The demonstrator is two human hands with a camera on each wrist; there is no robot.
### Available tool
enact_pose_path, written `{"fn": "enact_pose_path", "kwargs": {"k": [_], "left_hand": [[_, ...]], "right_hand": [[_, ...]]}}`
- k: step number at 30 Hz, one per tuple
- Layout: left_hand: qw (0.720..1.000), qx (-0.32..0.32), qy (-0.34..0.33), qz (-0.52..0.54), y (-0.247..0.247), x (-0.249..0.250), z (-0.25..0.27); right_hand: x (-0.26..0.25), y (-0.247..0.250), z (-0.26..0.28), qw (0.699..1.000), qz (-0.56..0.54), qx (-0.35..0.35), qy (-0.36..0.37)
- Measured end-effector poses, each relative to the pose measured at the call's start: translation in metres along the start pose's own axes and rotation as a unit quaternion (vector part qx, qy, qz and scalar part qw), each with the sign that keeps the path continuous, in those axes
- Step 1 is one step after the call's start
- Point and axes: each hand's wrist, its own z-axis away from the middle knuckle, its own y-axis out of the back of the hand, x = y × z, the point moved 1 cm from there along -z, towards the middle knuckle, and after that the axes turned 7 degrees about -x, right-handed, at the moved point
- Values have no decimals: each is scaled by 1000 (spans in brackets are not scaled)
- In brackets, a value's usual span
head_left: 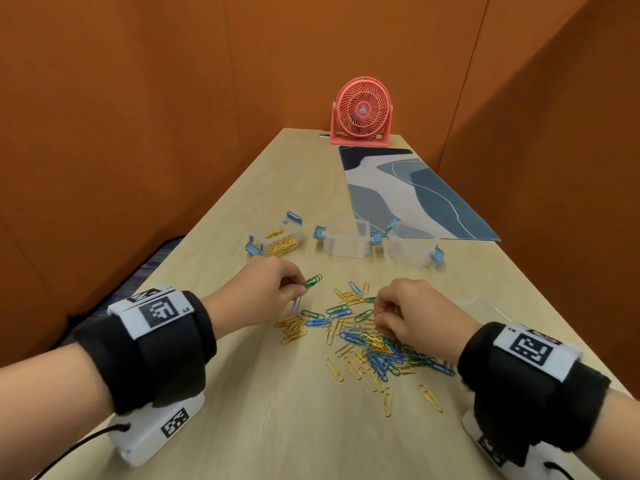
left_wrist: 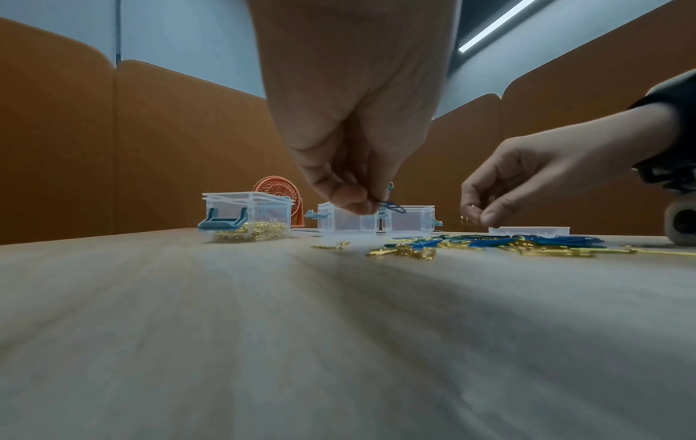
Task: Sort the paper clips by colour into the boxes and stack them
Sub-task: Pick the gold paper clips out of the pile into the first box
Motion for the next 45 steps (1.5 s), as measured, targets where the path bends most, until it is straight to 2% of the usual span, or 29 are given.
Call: {"fn": "enact_pose_path", "kwargs": {"k": [5,8,10,13,16,21,26,32,36,39,41,42,43,44,45], "left_hand": [[998,-33,-8,59,1,5,-1],[999,-3,11,-48,4,-5,-10],[990,-46,27,-133,3,-14,-15],[975,-136,0,-178,0,-15,-17],[971,-146,-47,-182,2,-10,-14],[980,-130,-87,-123,8,-17,6],[982,-165,-56,-71,8,-24,24],[990,-121,-61,-48,0,-13,19],[982,-139,-65,-108,-3,-5,20],[976,-158,-56,-137,-2,-1,20],[987,-149,-26,-61,1,0,19],[989,-143,1,26,3,2,18],[978,-148,34,144,6,5,17],[947,-164,69,267,7,10,17],[902,-188,106,375,8,16,17]], "right_hand": [[-2,2,1,998,-45,39,-2],[2,2,1,998,-43,46,-20],[4,1,0,998,-30,32,-39],[4,-1,0,998,-10,-2,-66],[6,-1,2,997,2,-23,-77],[7,1,8,998,-17,-28,-56],[3,2,9,999,-42,-4,-22],[-5,2,11,994,-110,-2,29],[-9,1,14,992,-98,-20,72],[-11,2,16,992,-87,-1,95],[-13,3,17,988,-99,24,117],[-14,3,18,984,-111,37,131],[-15,3,19,980,-124,50,146],[-17,4,20,975,-136,63,162],[-18,3,20,971,-144,76,177]]}}
